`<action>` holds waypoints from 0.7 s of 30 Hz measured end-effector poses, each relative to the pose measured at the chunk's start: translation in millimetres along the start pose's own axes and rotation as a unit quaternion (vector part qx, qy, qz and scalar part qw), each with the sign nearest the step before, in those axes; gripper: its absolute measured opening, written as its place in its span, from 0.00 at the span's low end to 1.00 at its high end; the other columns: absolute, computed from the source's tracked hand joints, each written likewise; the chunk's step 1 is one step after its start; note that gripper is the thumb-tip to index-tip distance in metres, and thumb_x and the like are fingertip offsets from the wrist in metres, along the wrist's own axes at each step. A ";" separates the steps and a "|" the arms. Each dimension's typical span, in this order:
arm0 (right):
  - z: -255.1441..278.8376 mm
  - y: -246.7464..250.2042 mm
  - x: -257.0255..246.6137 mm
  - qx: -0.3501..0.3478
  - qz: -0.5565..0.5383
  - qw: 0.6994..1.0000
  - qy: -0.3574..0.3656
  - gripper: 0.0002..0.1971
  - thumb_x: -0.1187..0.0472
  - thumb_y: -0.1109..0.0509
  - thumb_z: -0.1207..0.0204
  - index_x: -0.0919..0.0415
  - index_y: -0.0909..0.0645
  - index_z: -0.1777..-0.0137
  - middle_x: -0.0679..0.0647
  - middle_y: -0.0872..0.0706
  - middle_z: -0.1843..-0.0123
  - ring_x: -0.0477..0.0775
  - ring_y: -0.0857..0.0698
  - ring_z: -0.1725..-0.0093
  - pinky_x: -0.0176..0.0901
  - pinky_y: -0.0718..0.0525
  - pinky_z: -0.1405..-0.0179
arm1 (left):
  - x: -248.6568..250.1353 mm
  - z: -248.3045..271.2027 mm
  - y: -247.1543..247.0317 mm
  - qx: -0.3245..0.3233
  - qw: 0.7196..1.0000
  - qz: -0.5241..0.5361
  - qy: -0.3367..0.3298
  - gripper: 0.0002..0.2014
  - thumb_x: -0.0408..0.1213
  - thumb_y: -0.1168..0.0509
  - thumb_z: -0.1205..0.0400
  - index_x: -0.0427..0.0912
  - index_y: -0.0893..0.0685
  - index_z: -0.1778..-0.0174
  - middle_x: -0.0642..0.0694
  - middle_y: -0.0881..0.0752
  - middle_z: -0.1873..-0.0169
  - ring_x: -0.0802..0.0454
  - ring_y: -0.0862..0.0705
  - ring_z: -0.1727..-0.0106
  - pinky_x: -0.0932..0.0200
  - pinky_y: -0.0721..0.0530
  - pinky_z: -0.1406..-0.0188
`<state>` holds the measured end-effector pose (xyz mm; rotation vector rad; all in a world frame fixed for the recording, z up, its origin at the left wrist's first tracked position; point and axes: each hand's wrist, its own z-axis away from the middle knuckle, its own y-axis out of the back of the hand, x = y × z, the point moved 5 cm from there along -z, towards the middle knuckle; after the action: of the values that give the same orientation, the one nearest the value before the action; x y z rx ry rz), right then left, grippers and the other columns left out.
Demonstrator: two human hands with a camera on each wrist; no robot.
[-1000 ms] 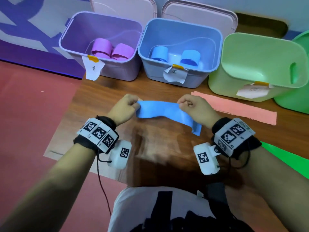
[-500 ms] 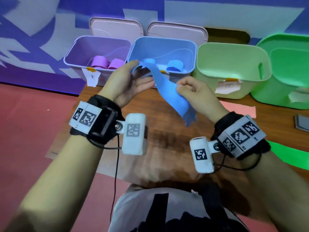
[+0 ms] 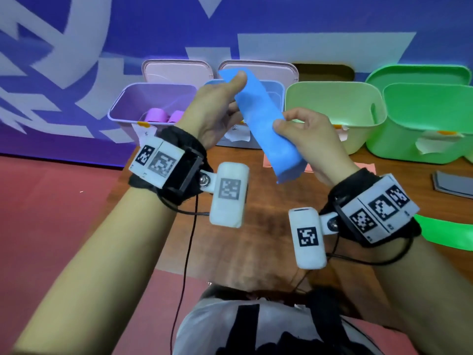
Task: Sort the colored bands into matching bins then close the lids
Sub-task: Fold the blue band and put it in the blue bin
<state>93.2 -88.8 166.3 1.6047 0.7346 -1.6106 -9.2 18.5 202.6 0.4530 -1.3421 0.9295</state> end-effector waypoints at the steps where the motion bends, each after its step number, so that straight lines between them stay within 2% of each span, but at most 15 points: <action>1: 1.7 2.1 0.5 0.000 -0.006 1.000 -0.003 0.05 0.53 0.28 0.37 0.52 0.21 0.64 0.62 0.15 0.58 0.56 0.18 0.58 0.54 0.19 0.52 | 0.1 -1.4 -0.1 0.027 1.000 0.001 -0.009 0.10 0.36 0.42 0.14 0.38 0.20 0.58 0.51 0.13 0.75 0.60 0.14 0.71 0.67 0.16 0.69; 3: 4.3 4.5 3.2 -0.017 -0.011 1.000 -0.019 0.06 0.53 0.29 0.36 0.54 0.19 0.66 0.59 0.15 0.58 0.54 0.18 0.57 0.51 0.21 0.51 | 1.8 -4.0 -1.0 0.054 0.998 0.022 -0.022 0.10 0.30 0.43 0.14 0.37 0.22 0.61 0.52 0.15 0.80 0.61 0.16 0.77 0.68 0.17 0.74; 5: 7.8 4.6 7.2 -0.050 -0.017 0.998 -0.046 0.07 0.57 0.31 0.26 0.60 0.16 0.62 0.61 0.14 0.56 0.55 0.17 0.55 0.50 0.21 0.50 | 5.3 -4.6 -3.8 0.051 0.998 0.022 -0.042 0.12 0.29 0.44 0.14 0.38 0.22 0.63 0.52 0.18 0.81 0.61 0.19 0.79 0.68 0.18 0.76; 7: 9.1 4.8 11.4 -0.065 -0.035 0.995 -0.073 0.09 0.63 0.34 0.22 0.67 0.14 0.53 0.68 0.12 0.50 0.58 0.16 0.53 0.54 0.19 0.48 | 8.1 -2.1 -6.7 0.019 0.996 -0.013 -0.082 0.12 0.30 0.44 0.14 0.38 0.23 0.64 0.53 0.20 0.79 0.61 0.21 0.77 0.68 0.18 0.71; 8: 9.2 5.0 12.2 -0.062 -0.045 0.993 -0.087 0.09 0.63 0.35 0.21 0.67 0.14 0.51 0.69 0.12 0.48 0.59 0.15 0.53 0.56 0.18 0.46 | 8.6 0.7 -7.7 -0.005 0.993 -0.047 -0.108 0.11 0.32 0.44 0.14 0.36 0.24 0.63 0.54 0.23 0.79 0.61 0.23 0.76 0.67 0.18 0.68; 10: 7.6 5.1 12.5 -0.046 -0.068 0.990 -0.111 0.07 0.62 0.34 0.22 0.63 0.14 0.53 0.60 0.11 0.53 0.56 0.14 0.55 0.54 0.17 0.45 | 8.1 9.0 -7.3 -0.053 0.974 -0.135 -0.174 0.12 0.35 0.45 0.14 0.33 0.23 0.61 0.57 0.24 0.77 0.63 0.26 0.74 0.67 0.21 0.64; 12: 4.7 3.6 11.0 -0.037 -0.093 0.987 -0.123 0.06 0.61 0.33 0.21 0.60 0.16 0.57 0.54 0.12 0.60 0.51 0.14 0.61 0.48 0.16 0.50 | 6.1 18.8 -3.9 -0.089 0.936 -0.237 -0.245 0.15 0.37 0.45 0.14 0.31 0.18 0.55 0.50 0.21 0.67 0.57 0.25 0.63 0.60 0.24 0.57; 14: 2.0 -0.6 8.0 -0.040 -0.111 0.985 -0.123 0.07 0.60 0.34 0.20 0.60 0.17 0.56 0.53 0.12 0.63 0.49 0.13 0.65 0.46 0.14 0.56 | 2.8 28.2 0.0 -0.112 0.896 -0.323 -0.284 0.12 0.38 0.44 0.16 0.43 0.16 0.46 0.47 0.18 0.57 0.56 0.23 0.54 0.58 0.24 0.49; 16: 0.9 -7.3 4.1 -0.046 -0.129 0.983 -0.121 0.08 0.60 0.36 0.19 0.61 0.18 0.57 0.52 0.13 0.67 0.48 0.14 0.68 0.41 0.13 0.63 | -1.5 34.0 5.9 -0.134 0.872 -0.367 -0.297 0.13 0.37 0.43 0.17 0.51 0.19 0.40 0.50 0.14 0.47 0.61 0.19 0.44 0.62 0.24 0.38; 19: -0.2 -19.7 3.2 -0.061 -0.159 0.976 -0.139 0.09 0.58 0.39 0.17 0.60 0.21 0.55 0.58 0.20 0.62 0.54 0.19 0.63 0.43 0.16 0.62 | -6.0 37.9 14.3 -0.171 0.845 -0.398 -0.315 0.15 0.36 0.41 0.17 0.48 0.23 0.35 0.57 0.20 0.39 0.64 0.26 0.31 0.66 0.30 0.28; 21: -0.4 -26.1 2.6 -0.069 -0.167 0.973 -0.143 0.11 0.56 0.40 0.17 0.58 0.23 0.58 0.57 0.23 0.65 0.54 0.22 0.65 0.42 0.18 0.64 | -8.0 37.4 21.8 -0.190 0.816 -0.428 -0.338 0.17 0.39 0.42 0.18 0.46 0.25 0.32 0.56 0.23 0.36 0.62 0.30 0.28 0.65 0.32 0.25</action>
<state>72.2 -74.0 161.1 1.1603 0.9753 -1.9312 -49.2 0.6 198.1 1.0183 -1.6553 -0.3041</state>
